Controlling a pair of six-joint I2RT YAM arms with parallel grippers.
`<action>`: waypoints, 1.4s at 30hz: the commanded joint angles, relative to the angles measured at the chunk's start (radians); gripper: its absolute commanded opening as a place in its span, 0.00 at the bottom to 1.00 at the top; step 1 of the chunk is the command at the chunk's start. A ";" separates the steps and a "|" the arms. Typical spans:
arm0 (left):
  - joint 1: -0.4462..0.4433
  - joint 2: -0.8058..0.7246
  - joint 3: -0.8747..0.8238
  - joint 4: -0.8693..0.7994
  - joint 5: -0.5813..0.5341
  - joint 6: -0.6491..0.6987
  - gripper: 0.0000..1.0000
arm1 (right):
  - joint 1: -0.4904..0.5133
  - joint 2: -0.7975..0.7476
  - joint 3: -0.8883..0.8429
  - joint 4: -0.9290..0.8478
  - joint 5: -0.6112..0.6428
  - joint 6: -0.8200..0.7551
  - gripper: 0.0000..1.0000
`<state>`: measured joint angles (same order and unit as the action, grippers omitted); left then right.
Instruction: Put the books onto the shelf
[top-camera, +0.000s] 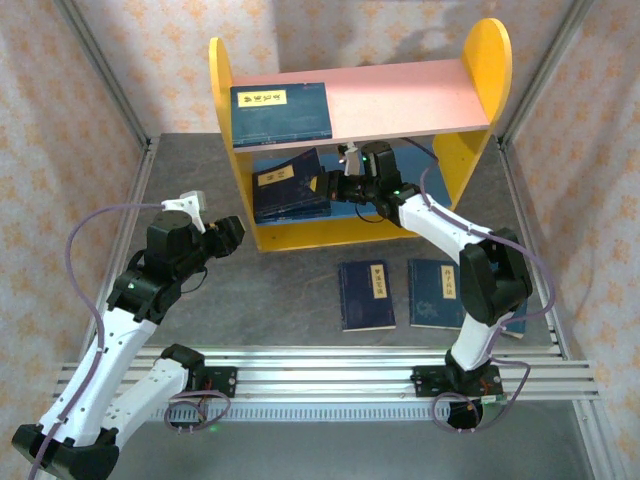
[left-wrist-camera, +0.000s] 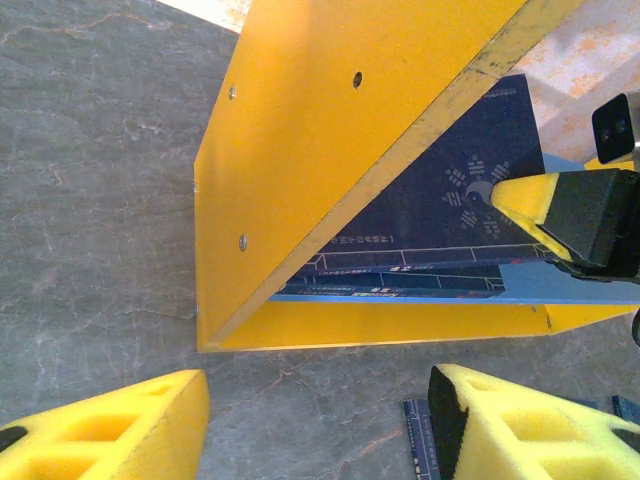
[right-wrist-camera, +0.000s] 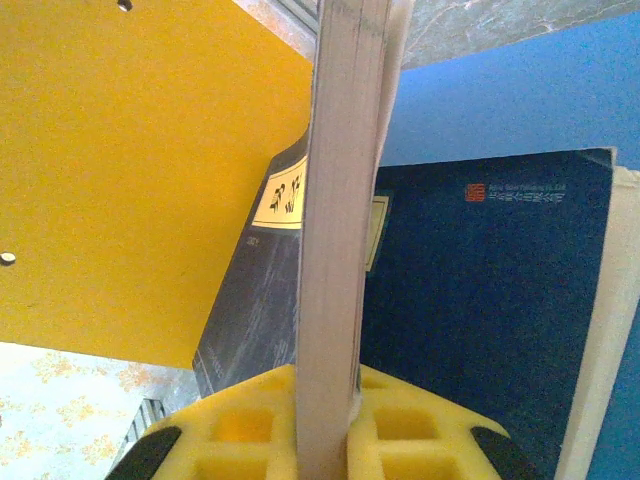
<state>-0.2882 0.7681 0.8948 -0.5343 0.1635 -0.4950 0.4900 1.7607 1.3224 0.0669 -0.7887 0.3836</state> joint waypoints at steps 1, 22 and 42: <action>-0.008 -0.003 0.019 -0.005 -0.013 0.021 0.60 | 0.005 -0.031 0.013 -0.028 -0.044 -0.043 0.10; -0.007 -0.024 0.010 -0.016 -0.017 0.022 0.59 | 0.004 -0.029 0.003 -0.021 -0.075 -0.027 0.10; -0.006 -0.030 0.006 -0.013 -0.016 0.020 0.59 | 0.028 -0.029 0.043 -0.118 -0.014 -0.072 0.36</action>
<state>-0.2878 0.7536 0.8948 -0.5350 0.1635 -0.4950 0.4988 1.7607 1.3228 -0.0227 -0.8009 0.3412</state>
